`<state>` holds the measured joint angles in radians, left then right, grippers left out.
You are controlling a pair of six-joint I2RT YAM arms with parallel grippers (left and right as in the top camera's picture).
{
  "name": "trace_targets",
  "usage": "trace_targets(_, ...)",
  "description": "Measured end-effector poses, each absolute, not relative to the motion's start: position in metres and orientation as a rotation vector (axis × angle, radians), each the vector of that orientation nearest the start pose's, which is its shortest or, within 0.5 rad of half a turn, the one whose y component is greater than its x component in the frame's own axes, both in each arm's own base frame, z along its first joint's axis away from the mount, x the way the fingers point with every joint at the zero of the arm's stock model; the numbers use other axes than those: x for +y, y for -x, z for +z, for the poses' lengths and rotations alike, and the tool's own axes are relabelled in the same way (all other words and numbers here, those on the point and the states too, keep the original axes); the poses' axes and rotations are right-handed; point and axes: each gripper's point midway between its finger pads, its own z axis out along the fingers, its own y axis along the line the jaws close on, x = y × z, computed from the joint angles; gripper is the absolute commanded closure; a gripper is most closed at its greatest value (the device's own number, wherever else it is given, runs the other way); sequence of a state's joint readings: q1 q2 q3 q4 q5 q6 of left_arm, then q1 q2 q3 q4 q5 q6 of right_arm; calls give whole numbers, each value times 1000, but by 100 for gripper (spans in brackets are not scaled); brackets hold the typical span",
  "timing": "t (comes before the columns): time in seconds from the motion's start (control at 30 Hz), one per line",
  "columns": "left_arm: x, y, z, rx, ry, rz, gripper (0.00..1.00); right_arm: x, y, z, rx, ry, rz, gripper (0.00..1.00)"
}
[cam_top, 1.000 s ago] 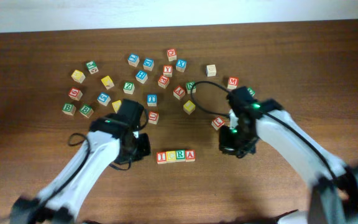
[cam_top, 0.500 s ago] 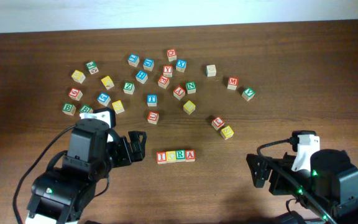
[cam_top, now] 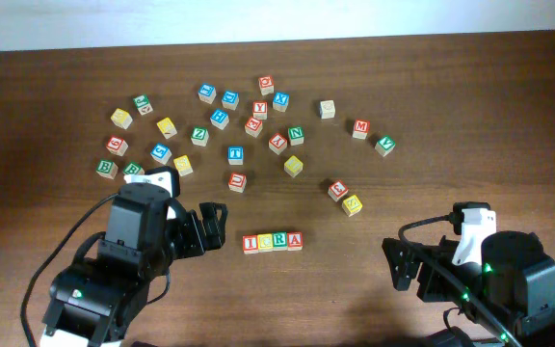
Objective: Spell out ICRA
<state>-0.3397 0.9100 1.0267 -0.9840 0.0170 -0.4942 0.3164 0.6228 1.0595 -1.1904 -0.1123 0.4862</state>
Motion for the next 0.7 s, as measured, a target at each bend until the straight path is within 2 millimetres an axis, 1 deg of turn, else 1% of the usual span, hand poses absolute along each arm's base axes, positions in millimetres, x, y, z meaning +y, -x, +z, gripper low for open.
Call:
trace_targets(0.07, -87, -238, 223, 2471, 183, -387, 1, 74, -166, 258, 2375, -144, 525, 2)
trace_targets(0.13, -87, -238, 223, 2471, 183, -387, 1, 70, -168, 258, 2368, -176, 509, 2)
trace_targets(0.23, -87, -238, 223, 2471, 183, -387, 1, 54, -174, 255, 2356, -220, 446, 2)
trace_targets(0.3, -87, -238, 223, 2470, 183, -388, 1, 43, -174, 246, 2354, -256, 405, 2)
trace_targets(0.37, -87, -238, 223, 2470, 183, -388, 1, 34, -171, 240, 2299, -268, 383, 2)
trace_targets(0.4, -87, -238, 222, 2471, 184, -387, 1, 35, -178, 245, 2222, -224, 393, 2)
trace_targets(0.43, -87, -238, 222, 2471, 184, -387, 1, 36, -179, 245, 2178, -184, 396, 2)
trace_targets(0.47, -87, -238, 222, 2471, 184, -387, 1, 39, -181, 244, 2138, -139, 401, 2)
trace_targets(0.53, -87, -238, 222, 2471, 184, -387, 1, 44, -187, 232, 2072, -51, 407, 2)
trace_targets(0.7, -87, -238, 222, 2470, 185, -383, 1, 46, -198, 223, 1890, 72, 353, 2)
